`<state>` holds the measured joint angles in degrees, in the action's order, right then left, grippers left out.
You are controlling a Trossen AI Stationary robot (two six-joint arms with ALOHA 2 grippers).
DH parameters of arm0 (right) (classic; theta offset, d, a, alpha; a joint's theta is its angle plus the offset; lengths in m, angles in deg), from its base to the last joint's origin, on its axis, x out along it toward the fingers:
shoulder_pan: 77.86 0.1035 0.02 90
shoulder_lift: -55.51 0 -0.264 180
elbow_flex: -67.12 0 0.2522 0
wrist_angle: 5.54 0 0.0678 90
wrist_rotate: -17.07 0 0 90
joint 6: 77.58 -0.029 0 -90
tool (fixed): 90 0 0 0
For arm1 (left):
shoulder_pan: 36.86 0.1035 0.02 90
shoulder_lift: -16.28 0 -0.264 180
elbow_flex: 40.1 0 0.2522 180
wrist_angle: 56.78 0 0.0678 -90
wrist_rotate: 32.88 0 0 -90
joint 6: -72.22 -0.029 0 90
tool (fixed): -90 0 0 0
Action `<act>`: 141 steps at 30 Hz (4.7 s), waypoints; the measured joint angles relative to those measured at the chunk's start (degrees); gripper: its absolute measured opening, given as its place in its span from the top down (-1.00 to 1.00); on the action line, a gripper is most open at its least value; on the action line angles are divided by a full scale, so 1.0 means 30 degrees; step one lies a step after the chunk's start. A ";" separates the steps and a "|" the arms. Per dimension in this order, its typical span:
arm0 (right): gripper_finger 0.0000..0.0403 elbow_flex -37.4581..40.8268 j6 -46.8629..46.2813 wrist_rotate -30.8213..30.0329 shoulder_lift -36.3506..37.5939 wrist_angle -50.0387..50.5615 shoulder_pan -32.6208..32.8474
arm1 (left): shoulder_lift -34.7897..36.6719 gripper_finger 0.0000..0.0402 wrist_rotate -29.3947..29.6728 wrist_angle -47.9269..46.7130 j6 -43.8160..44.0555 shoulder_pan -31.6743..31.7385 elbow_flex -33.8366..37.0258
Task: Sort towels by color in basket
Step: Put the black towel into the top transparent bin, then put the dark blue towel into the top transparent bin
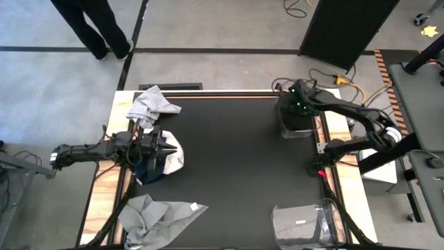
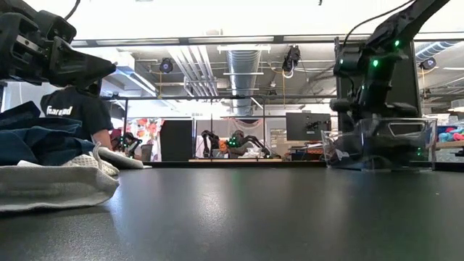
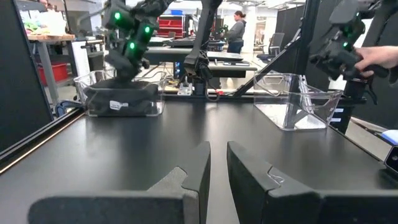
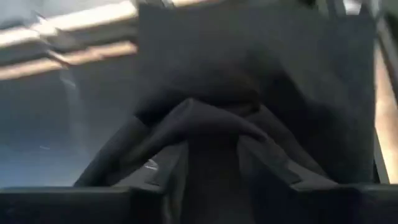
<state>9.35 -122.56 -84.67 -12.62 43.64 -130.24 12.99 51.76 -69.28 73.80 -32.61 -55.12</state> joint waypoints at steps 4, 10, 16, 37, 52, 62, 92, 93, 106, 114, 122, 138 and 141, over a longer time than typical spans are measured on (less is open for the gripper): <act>0.11 -0.0213 0.0226 0.0090 0.1313 0.0169 0.0181 | 0.0000 0.80 0.0003 0.0000 0.0000 -0.0001 0.0000; 0.02 -0.0679 0.1807 -0.0290 0.3081 0.0406 0.0611 | 0.0000 0.80 0.0003 0.0000 0.0000 0.0004 0.0000; 0.12 -0.1776 0.1793 0.1003 0.3576 0.3088 0.0845 | -0.0003 0.80 0.0003 0.0000 0.0000 0.0000 0.0000; 0.61 -0.3043 0.1761 0.0175 -0.3340 0.4168 0.0707 | -0.0007 0.80 0.0003 0.0000 0.0000 -0.0001 0.0000; 0.80 -0.4850 0.3196 -0.2111 -0.4965 0.3690 -0.0545 | -0.0007 0.80 0.0003 0.0000 0.0000 -0.0001 0.0000; 0.81 -0.5585 0.3288 -0.2627 -0.3164 0.3666 -0.0451 | -0.0007 0.80 0.0003 0.0000 0.0000 -0.0001 0.0000; 0.81 -0.0985 0.7413 -0.3572 0.4071 -0.3722 1.8789 | -0.0014 0.80 0.1124 0.4757 0.1468 0.0006 -0.0007; 0.81 -0.0992 0.7507 -0.3585 0.4071 -0.4049 1.8943 | -0.0009 0.80 0.1125 0.5343 0.1594 0.0006 -0.0007; 0.81 -0.1006 0.7359 -0.3608 0.3925 -0.4591 2.1507 | -0.1763 0.80 0.1963 0.3966 0.5285 -0.0110 -0.1072; 0.81 -0.0984 0.7351 -0.3608 0.3915 -0.4560 2.2899 | -0.6125 0.66 0.7393 -1.0892 1.1160 -0.0103 -0.6577; 0.81 -0.0912 0.7105 -0.4106 0.3610 -0.4474 2.2877 | -1.0977 0.16 0.7498 -1.8526 1.5300 -0.0112 -1.0450; 0.81 -0.0897 0.5952 -0.4110 0.3138 -0.4298 2.2877 | -2.0307 -0.13 0.3381 -2.2179 1.6664 -0.0154 -1.2131; 0.81 -0.0882 0.5952 -0.4083 0.3018 -0.4285 2.2877 | -2.1542 -0.09 0.3289 -2.2051 1.6553 -0.0154 -1.1998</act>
<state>6.71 -104.70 -96.92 -3.57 30.79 -61.60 -51.64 61.63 -135.43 123.46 -33.07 -91.11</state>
